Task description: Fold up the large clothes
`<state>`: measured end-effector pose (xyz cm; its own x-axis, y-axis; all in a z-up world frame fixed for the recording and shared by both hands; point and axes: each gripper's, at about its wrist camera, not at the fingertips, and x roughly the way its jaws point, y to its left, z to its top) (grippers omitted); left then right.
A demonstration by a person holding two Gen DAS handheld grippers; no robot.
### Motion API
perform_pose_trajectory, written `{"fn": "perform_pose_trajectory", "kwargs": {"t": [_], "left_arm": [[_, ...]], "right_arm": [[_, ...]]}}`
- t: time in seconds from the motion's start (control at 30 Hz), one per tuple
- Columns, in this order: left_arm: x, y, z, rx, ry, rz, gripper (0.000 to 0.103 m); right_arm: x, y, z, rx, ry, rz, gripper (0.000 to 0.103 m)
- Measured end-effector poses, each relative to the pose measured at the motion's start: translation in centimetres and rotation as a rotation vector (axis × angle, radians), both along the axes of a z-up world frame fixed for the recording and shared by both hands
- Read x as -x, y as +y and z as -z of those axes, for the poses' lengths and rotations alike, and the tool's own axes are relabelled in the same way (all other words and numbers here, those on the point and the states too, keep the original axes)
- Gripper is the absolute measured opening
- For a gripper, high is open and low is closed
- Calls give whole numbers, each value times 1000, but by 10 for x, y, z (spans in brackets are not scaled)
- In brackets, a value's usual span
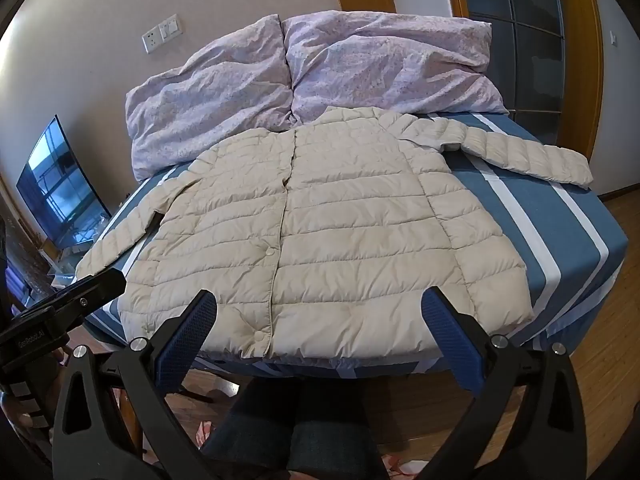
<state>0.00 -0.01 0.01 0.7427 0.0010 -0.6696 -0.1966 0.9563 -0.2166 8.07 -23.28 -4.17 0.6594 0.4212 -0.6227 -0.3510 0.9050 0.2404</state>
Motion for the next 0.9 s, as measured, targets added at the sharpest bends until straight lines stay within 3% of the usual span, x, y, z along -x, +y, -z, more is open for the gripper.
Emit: {"fn": "perform_pose_trajectory", "kwargs": {"t": [0.9], "left_arm": [[1,0,-1,-6,-4,-3,101]], "right_arm": [[-1,-2,0,4,-3,1,102]]}}
